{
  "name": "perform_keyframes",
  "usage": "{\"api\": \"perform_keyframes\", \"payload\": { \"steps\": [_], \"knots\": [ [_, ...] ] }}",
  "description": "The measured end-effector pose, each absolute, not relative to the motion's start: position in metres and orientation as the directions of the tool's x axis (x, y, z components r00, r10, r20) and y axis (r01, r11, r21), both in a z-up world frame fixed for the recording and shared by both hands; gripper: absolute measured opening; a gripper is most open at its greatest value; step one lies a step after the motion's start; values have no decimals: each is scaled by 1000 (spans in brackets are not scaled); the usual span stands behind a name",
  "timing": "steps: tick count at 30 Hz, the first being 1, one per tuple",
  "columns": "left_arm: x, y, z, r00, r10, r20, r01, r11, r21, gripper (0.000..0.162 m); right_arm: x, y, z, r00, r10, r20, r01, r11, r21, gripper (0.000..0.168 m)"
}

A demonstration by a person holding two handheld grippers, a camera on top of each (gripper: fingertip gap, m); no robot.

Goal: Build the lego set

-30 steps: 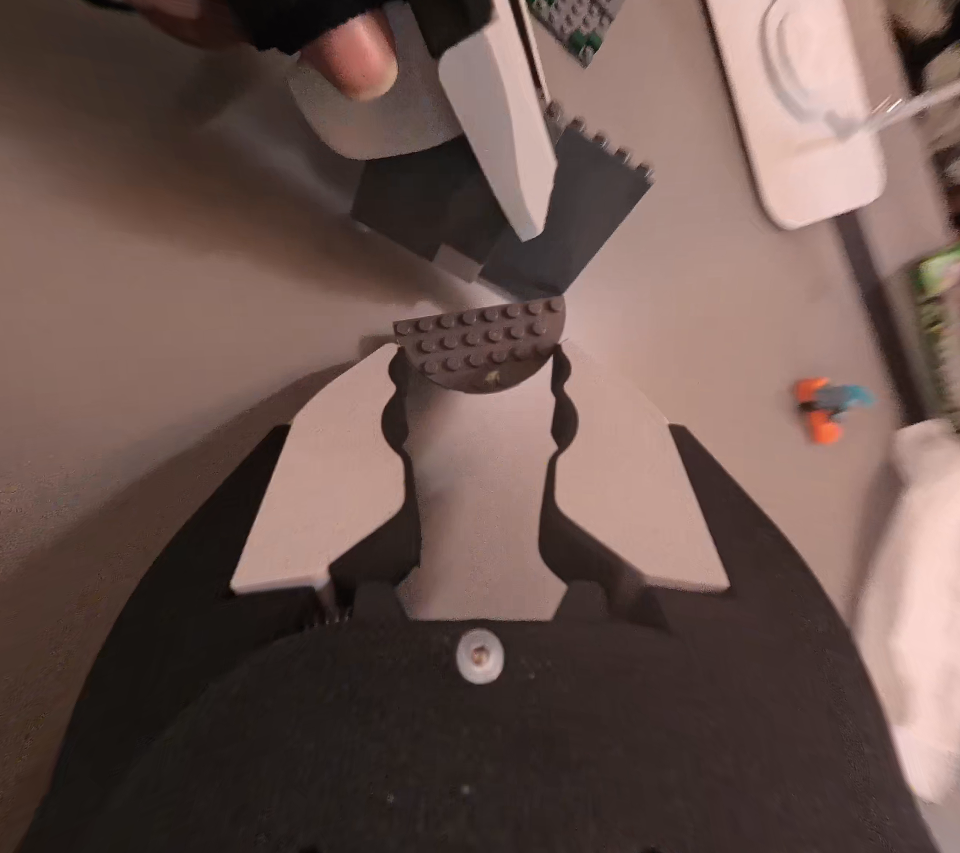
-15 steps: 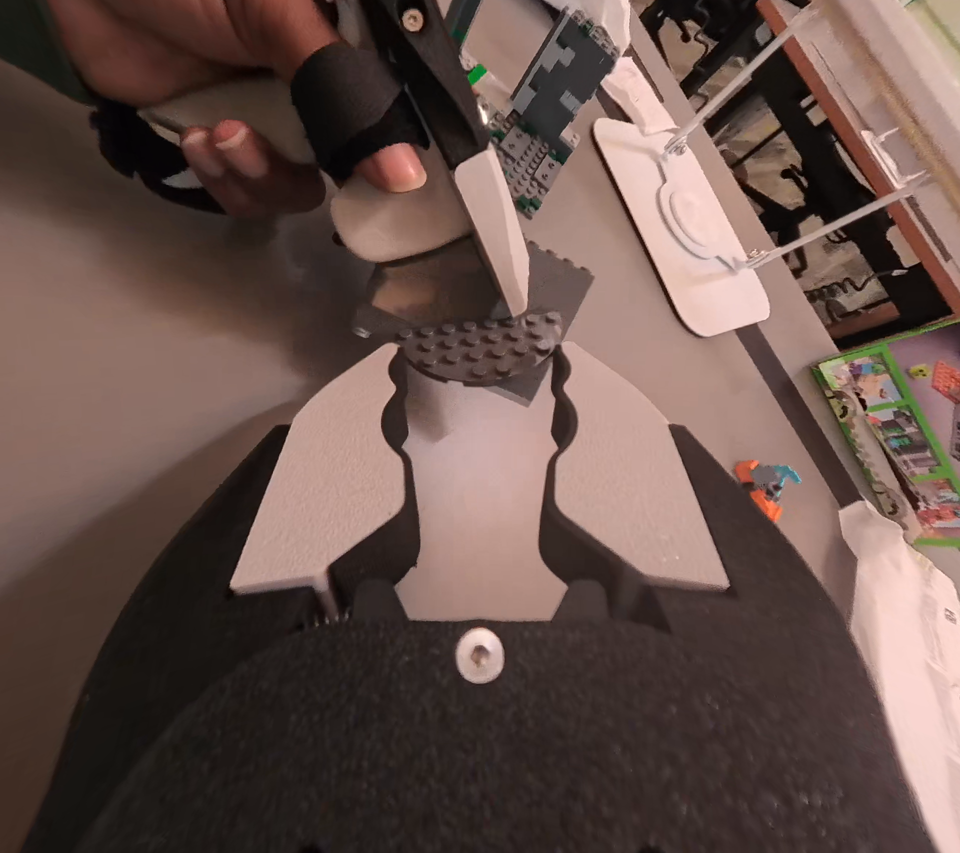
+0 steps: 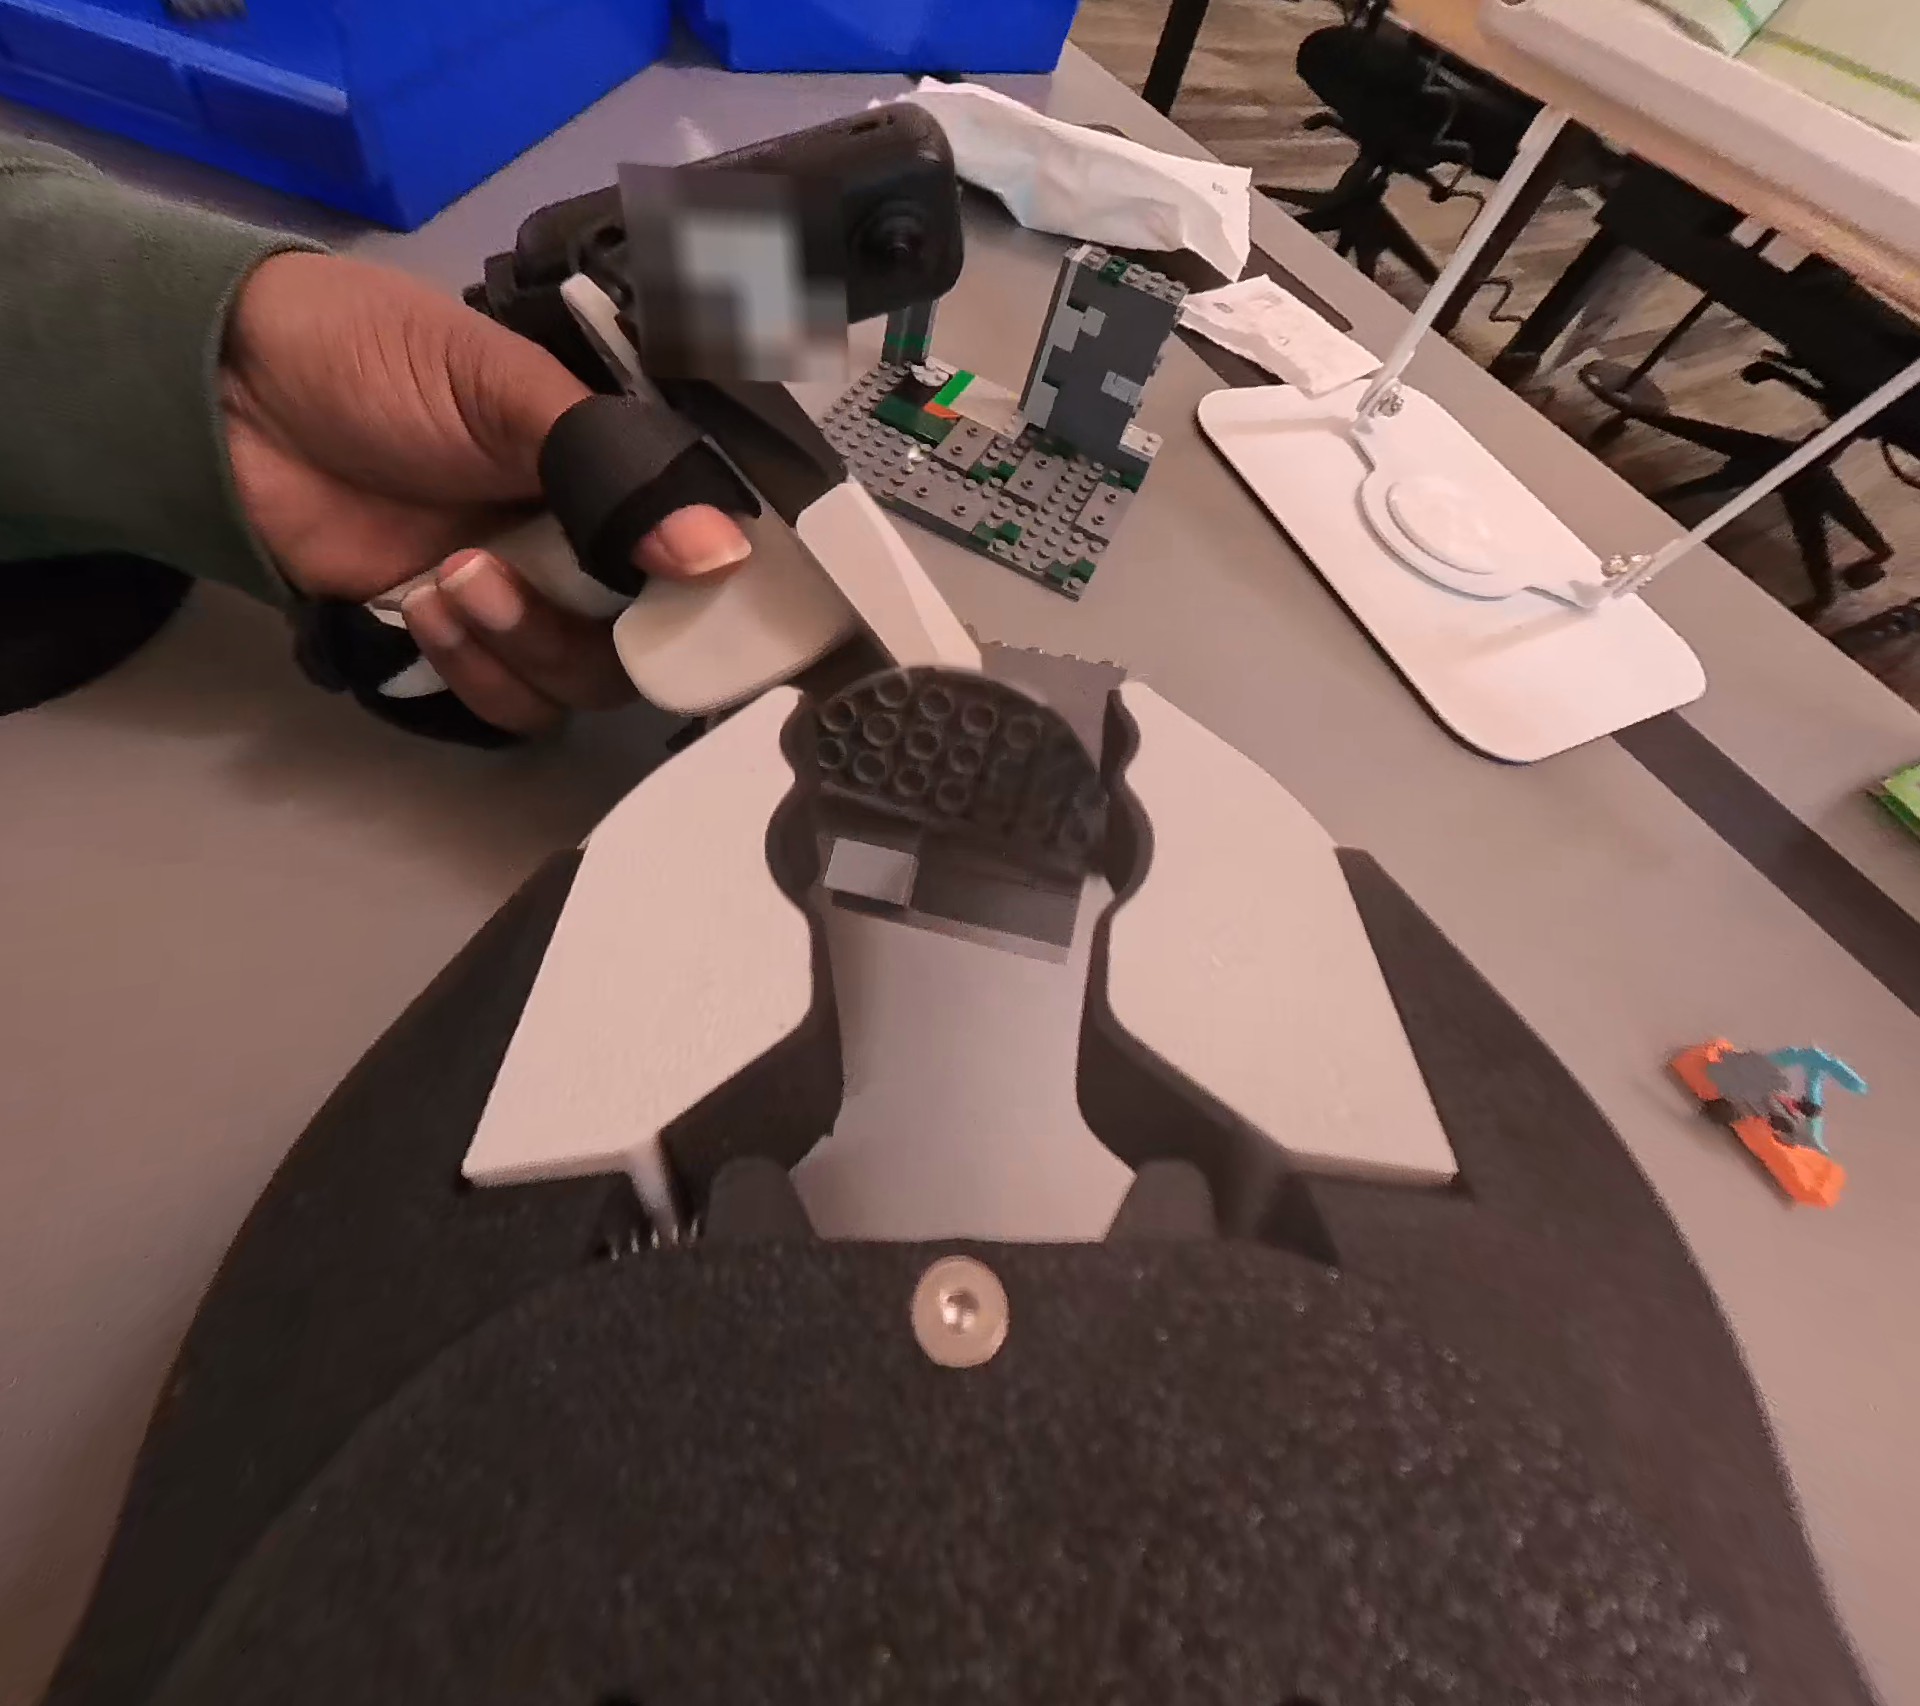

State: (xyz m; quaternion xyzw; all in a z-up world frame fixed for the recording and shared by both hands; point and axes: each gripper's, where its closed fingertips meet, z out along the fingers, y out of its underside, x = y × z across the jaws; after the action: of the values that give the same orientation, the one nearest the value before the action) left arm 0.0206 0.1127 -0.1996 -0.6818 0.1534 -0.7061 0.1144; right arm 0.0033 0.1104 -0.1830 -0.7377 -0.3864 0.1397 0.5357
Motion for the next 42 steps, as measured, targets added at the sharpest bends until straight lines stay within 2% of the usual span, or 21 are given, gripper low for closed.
{"api": "perform_keyframes", "payload": {
  "steps": [9,12,14,16,18,20,24,26,28,33,35,37,38,40,42],
  "knots": [
    [18,119,-201,-49,-342,938,-18,-939,-343,14,14,115,-188,685,707,176,420,-186,-888,55],
    [17,121,-203,-24,-365,931,-13,-931,-366,14,30,108,-187,713,691,124,398,-253,-882,54],
    [17,122,-203,-6,-389,921,-14,-921,-389,14,44,95,-200,692,718,76,444,-341,-829,53],
    [17,121,-203,3,-407,914,-18,-913,-407,14,63,77,-222,682,731,39,523,-449,-724,53],
    [18,121,-203,21,-433,901,-23,-901,-433,15,89,61,-247,686,726,57,612,-532,-585,54],
    [19,118,-202,22,-447,894,-34,-894,-447,15,104,53,-263,668,737,105,677,-543,-498,55],
    [21,116,-206,46,-477,878,-51,-879,-475,14,101,60,-277,630,766,131,724,-517,-457,55],
    [20,117,-206,56,-491,869,-52,-871,-489,14,94,63,-278,606,790,92,732,-508,-453,49],
    [19,119,-207,66,-505,861,-50,-863,-502,14,88,59,-280,575,818,1,734,-515,-443,32],
    [16,122,-206,77,-522,850,-44,-853,-520,14,88,62,-280,548,836,-21,742,-498,-448,32],
    [15,124,-203,76,-529,845,-30,-848,-529,14,75,66,-270,579,802,-147,593,-537,-600,32],
    [14,127,-198,69,-542,838,-4,-840,-543,14,58,74,-231,542,768,-341,290,-552,-782,31],
    [13,129,-194,59,-552,832,19,-833,-554,14,56,79,-208,508,749,-426,125,-554,-823,32],
    [12,131,-186,40,-566,823,54,-822,-567,14,55,83,-165,373,725,-579,-170,-560,-811,32],
    [11,132,-182,35,-576,817,73,-814,-577,14,58,85,-137,211,708,-674,-381,-576,-724,31]
  ]
}}
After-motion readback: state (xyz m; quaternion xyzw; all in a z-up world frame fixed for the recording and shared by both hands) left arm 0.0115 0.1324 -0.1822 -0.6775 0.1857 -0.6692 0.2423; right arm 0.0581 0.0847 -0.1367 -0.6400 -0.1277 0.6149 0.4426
